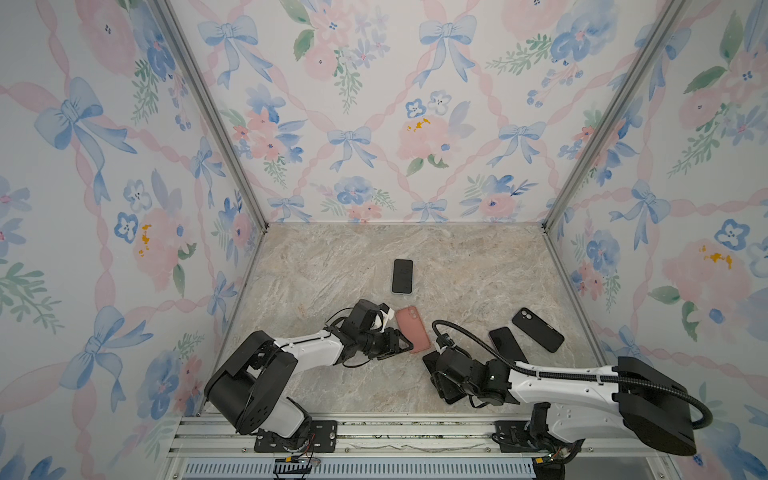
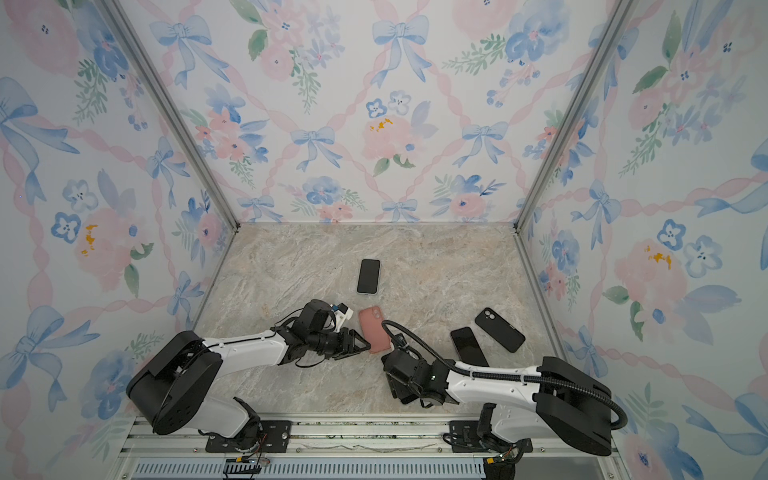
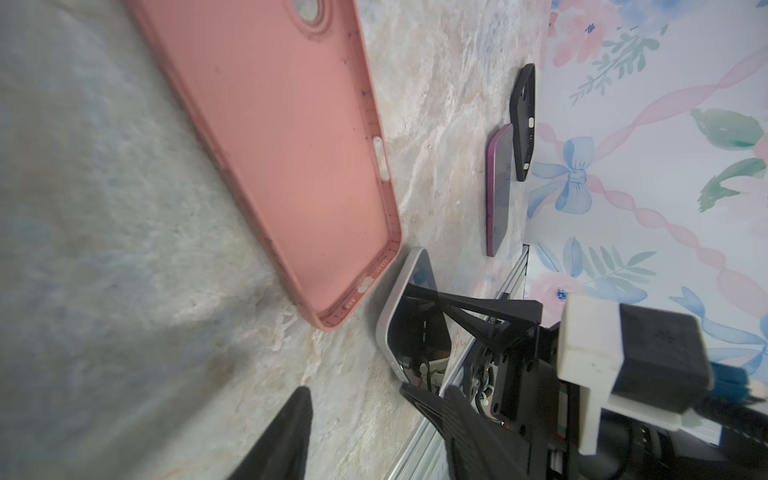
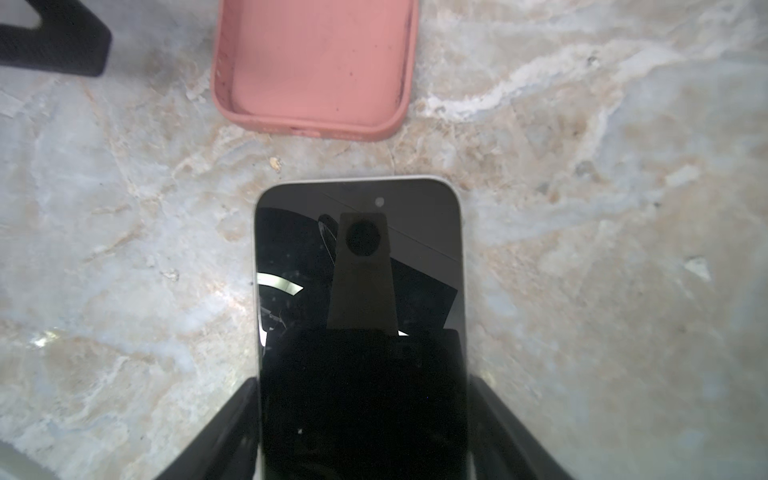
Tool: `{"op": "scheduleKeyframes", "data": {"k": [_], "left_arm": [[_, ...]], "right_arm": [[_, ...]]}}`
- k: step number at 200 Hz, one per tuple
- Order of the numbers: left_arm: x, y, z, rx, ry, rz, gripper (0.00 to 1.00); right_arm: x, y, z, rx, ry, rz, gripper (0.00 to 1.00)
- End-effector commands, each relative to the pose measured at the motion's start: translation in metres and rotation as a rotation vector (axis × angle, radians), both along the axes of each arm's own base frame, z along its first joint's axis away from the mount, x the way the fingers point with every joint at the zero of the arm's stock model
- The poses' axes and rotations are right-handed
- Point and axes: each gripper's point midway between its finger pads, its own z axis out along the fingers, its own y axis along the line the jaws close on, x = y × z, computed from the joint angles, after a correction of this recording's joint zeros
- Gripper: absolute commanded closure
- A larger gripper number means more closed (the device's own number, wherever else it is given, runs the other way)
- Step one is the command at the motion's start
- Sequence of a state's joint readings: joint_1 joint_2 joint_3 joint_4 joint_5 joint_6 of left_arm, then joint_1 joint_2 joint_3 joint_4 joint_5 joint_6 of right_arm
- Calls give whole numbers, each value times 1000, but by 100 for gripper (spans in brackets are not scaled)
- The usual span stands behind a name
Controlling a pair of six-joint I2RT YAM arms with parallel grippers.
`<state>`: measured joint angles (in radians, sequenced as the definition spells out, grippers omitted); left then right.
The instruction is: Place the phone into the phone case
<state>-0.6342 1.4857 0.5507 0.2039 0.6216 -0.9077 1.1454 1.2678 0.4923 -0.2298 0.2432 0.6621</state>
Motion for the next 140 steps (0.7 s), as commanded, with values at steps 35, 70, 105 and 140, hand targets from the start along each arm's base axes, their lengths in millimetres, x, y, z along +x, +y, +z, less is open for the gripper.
{"op": "scheduleKeyframes", "data": {"k": [35, 70, 105, 140], "left_arm": [[-11, -19, -5, -88, 39, -67, 50], [-15, -22, -14, -98, 72, -79, 53], [-16, -25, -25, -112, 109, -77, 59], [-15, -27, -29, -120, 121, -77, 63]], "right_arm": [[10, 19, 3, 103, -58, 18, 44], [14, 25, 5, 132, -76, 19, 45], [14, 28, 5, 140, -81, 21, 46], [13, 30, 6, 146, -83, 28, 46]]}}
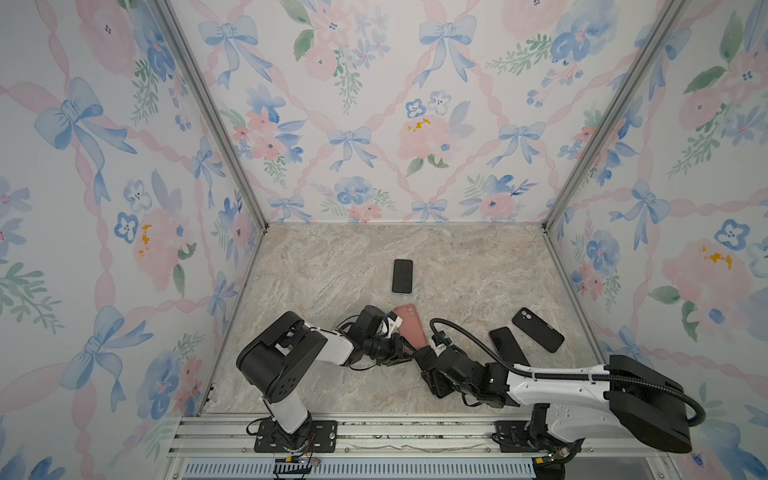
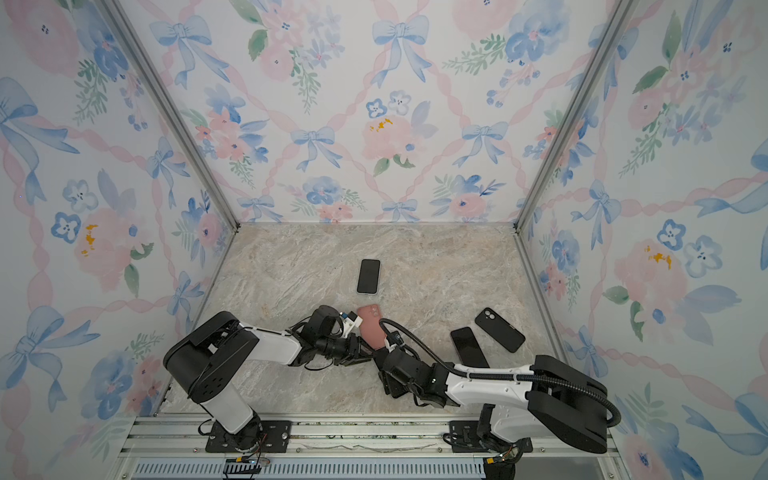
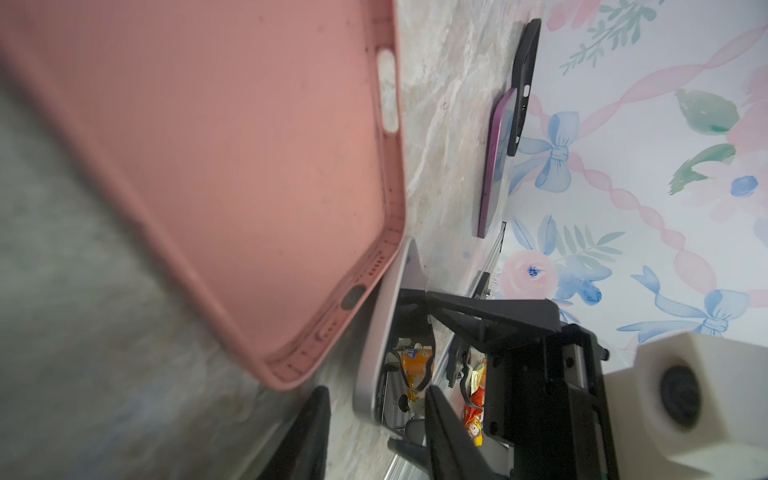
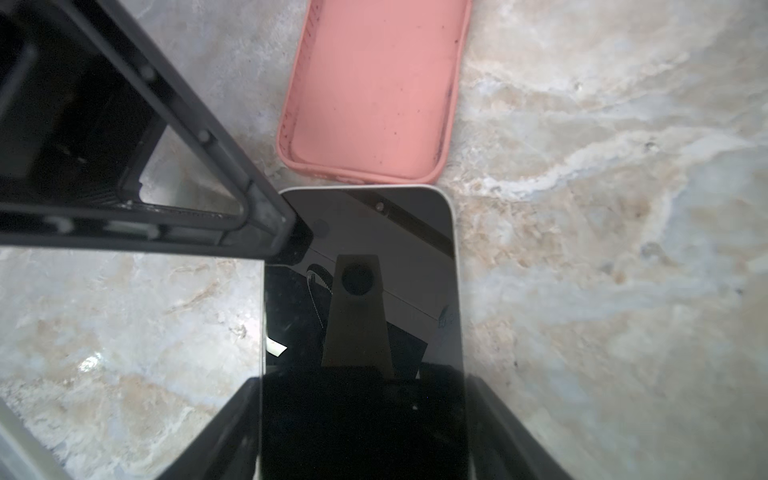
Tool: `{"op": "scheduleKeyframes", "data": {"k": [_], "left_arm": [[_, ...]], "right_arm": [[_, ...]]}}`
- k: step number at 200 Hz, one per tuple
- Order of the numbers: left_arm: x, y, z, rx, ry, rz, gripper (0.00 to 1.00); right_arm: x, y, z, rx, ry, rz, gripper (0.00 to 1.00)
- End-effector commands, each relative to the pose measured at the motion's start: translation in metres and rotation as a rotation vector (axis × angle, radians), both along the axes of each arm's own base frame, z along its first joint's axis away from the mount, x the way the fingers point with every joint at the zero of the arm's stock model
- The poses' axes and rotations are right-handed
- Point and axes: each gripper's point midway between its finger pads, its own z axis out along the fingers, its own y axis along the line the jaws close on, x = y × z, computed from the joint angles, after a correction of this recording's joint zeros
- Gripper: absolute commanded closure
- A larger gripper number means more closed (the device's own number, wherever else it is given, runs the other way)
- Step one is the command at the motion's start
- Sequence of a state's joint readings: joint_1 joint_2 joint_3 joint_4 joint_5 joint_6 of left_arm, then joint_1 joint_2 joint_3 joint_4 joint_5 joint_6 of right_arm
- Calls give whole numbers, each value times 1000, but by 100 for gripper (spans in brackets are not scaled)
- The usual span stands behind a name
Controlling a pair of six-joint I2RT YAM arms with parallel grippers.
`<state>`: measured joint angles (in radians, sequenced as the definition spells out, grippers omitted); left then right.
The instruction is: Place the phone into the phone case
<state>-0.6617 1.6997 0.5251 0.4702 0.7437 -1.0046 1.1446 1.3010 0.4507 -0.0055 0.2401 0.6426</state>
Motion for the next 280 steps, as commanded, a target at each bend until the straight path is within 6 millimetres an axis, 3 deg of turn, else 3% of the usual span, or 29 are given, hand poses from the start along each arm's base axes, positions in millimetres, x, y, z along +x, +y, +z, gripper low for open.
{"op": "scheduleKeyframes", "data": {"k": [1, 134, 196, 232, 280], "left_arm": [[-3, -4, 0, -30, 9, -17, 63], [-1, -10, 5, -82, 14, -19, 78], [-2, -11, 11, -98, 7, -21, 83], [-1, -12, 18, -111, -8, -20, 85], [4, -16, 29, -137, -23, -28, 89]], "right_arm": [[1, 3, 0, 17, -17, 10, 46], [-2, 10, -4, -15, -8, 27, 44], [-5, 2, 2, -56, -23, 55, 31], [-4, -5, 23, -45, -55, 52, 21], [9, 9, 67, -15, -102, 74, 17]]}}
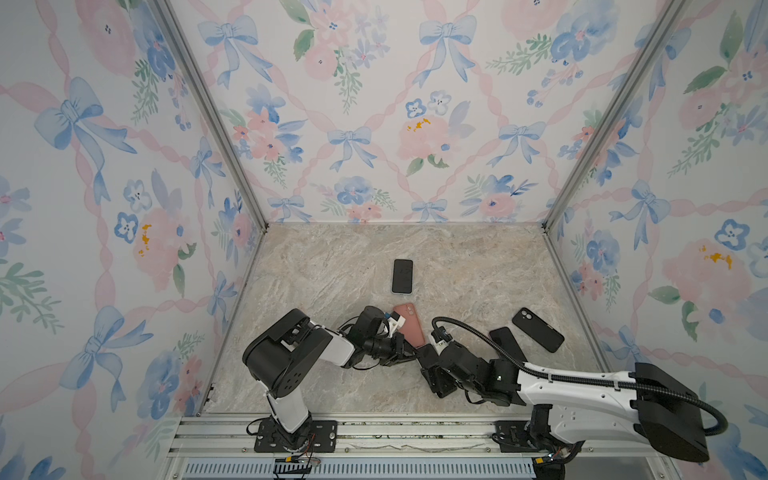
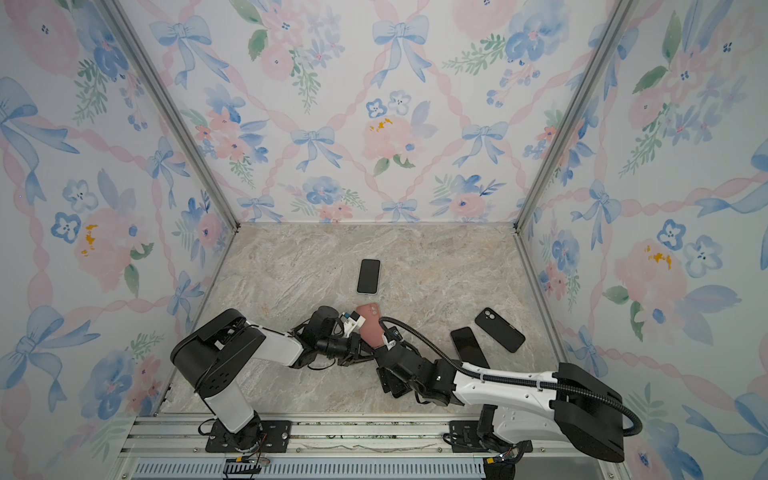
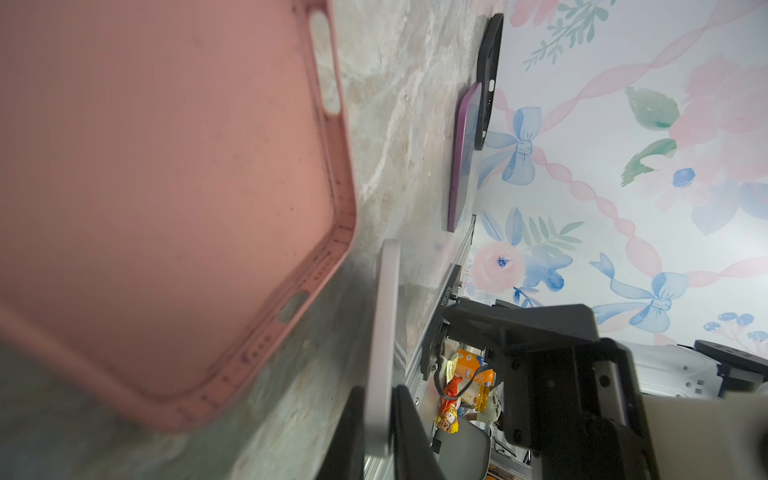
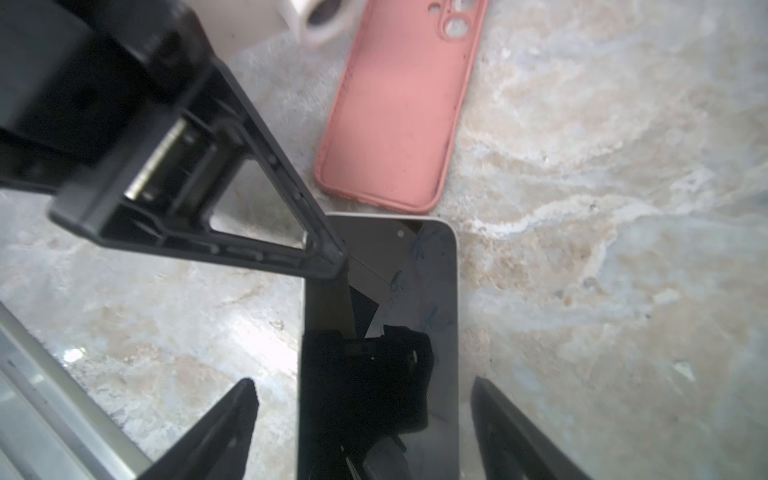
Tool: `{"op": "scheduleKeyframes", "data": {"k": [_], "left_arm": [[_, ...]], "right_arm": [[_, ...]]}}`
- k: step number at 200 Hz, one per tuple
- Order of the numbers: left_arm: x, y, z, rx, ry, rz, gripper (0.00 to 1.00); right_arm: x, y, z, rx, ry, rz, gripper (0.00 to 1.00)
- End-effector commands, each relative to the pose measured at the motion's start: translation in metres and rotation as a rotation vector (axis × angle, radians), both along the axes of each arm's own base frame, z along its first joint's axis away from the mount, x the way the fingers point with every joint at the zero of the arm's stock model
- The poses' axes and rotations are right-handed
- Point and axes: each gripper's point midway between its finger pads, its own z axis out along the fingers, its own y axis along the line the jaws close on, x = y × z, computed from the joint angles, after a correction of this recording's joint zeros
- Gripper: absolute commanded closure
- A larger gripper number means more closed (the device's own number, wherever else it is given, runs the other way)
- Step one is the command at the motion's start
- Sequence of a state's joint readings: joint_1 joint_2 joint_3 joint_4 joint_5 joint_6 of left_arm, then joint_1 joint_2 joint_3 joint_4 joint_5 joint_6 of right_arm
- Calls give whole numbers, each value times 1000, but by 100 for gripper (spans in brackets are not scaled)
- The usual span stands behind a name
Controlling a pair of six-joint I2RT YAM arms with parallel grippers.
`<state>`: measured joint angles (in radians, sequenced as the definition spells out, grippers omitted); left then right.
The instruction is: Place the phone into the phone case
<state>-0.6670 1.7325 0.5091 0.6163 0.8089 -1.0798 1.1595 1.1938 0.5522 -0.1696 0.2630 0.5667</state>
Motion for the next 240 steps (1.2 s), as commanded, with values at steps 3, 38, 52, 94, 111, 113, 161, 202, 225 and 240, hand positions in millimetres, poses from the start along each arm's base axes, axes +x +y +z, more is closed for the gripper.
{"op": "scheduleKeyframes", "data": {"k": [3, 38, 52, 94, 111, 113, 161, 202, 225, 240], "left_arm": [[7, -5, 19, -46, -41, -5, 89], [20, -11, 54, -115, -98, 4, 92], [28, -12, 77, -156, -136, 10, 94], [58, 5, 114, -212, -199, 96, 99], [71, 11, 121, -215, -219, 137, 100], [73, 12, 122, -216, -222, 142, 100], [99, 17, 131, -240, -259, 199, 100], [109, 18, 135, -277, -255, 229, 100], [113, 18, 140, -303, -255, 245, 100], [116, 17, 143, -320, -254, 249, 100]], "right_arm": [[7, 3, 25, -8, -35, 13, 17], [27, -1, 58, 73, -29, -30, 17], [37, -9, 70, 111, -14, -65, 18], [62, -34, 106, 261, -5, -184, 17], [70, -45, 112, 330, 38, -268, 17], [71, -47, 112, 345, 54, -288, 17], [82, -57, 129, 803, 210, -488, 18], [82, -73, 109, 1057, 322, -643, 21], [83, -77, 99, 1162, 352, -684, 23], [83, -79, 95, 1190, 350, -697, 23]]}}
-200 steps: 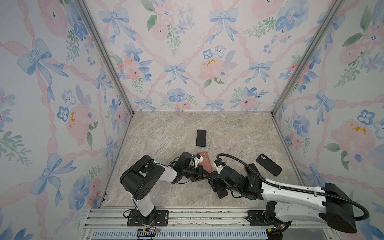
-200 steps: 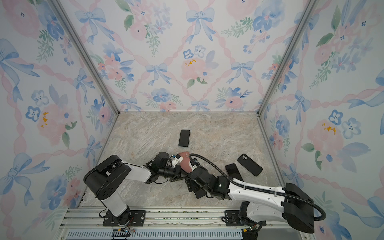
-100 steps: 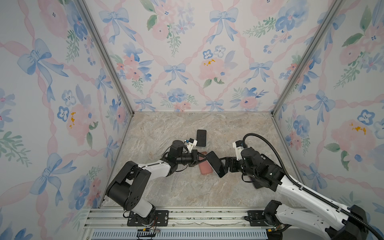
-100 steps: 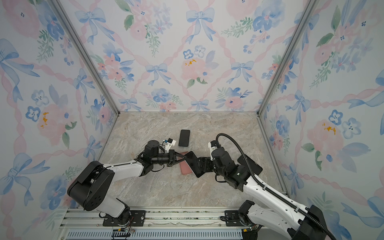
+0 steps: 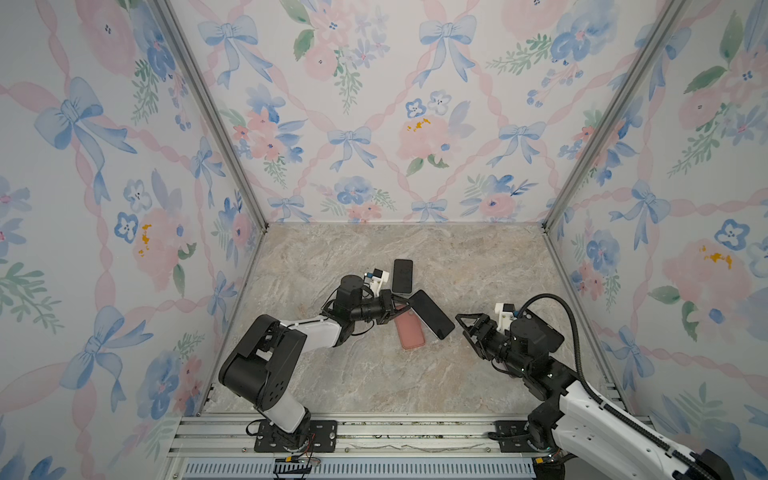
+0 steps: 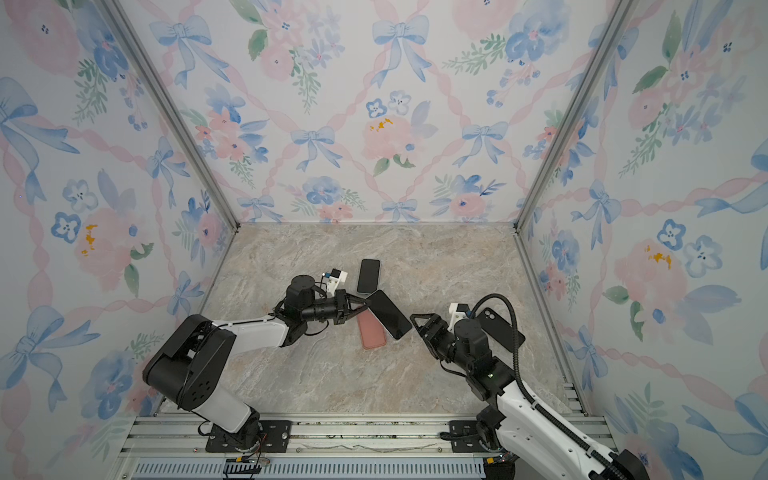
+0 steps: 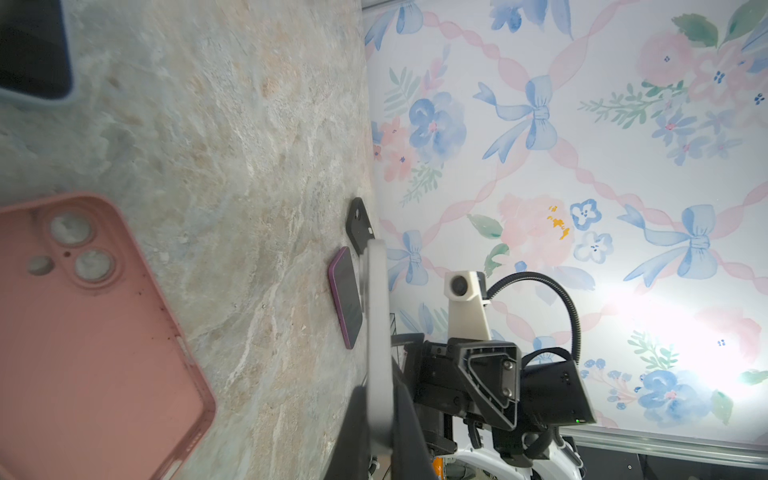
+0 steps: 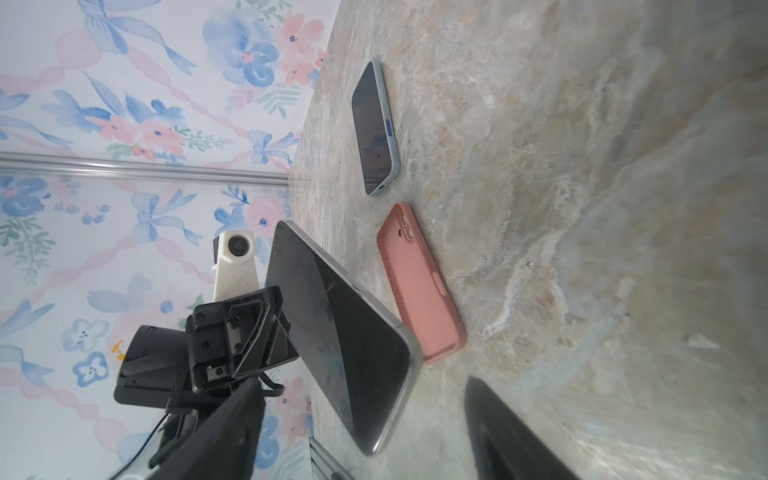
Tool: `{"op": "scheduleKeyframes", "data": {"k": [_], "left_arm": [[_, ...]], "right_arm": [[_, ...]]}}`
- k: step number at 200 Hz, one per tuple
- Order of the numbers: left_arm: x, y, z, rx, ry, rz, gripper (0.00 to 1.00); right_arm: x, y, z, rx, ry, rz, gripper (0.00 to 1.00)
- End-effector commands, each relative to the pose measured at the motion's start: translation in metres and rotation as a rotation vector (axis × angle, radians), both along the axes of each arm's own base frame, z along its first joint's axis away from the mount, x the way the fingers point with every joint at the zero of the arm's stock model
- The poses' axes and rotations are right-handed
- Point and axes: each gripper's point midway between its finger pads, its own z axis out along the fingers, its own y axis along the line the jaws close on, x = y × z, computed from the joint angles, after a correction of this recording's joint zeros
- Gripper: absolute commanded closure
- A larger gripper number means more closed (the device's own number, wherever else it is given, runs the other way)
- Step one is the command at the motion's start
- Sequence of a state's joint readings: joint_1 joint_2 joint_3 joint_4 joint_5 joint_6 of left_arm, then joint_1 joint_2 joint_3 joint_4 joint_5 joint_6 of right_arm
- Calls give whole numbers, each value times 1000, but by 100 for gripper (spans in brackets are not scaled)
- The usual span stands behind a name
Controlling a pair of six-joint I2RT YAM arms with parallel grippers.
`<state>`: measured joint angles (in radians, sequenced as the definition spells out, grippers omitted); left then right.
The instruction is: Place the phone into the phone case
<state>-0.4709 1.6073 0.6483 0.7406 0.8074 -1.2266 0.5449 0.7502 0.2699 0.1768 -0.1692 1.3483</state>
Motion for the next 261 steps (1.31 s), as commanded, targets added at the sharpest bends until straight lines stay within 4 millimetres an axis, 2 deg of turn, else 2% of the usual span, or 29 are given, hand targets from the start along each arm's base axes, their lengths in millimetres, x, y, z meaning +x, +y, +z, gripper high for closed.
{"op": "scheduleKeyframes", "data": {"k": [1, 21, 46, 94, 116, 150, 191, 261], "left_arm": [[11, -5, 31, -86, -74, 4, 100], [13, -5, 36, -108, -75, 6, 100], [16, -7, 40, -119, -76, 5, 100], [15, -9, 45, -151, -69, 5, 100], [15, -9, 47, -162, -70, 6, 100], [14, -9, 43, -169, -59, 0, 100], [16, -3, 38, -170, -52, 12, 100], [18, 9, 25, -153, -33, 27, 100]], "right_arm": [[7, 4, 27, 187, -42, -44, 23], [8, 2, 21, 186, -44, -52, 24], [15, 4, 24, 186, -85, -48, 28], [27, 22, 31, 228, -131, 2, 39], [32, 32, 32, 262, -138, 29, 41], [37, 42, 33, 319, -151, 57, 50], [38, 44, 31, 357, -159, 62, 60], [34, 44, 30, 319, -163, 74, 68]]}}
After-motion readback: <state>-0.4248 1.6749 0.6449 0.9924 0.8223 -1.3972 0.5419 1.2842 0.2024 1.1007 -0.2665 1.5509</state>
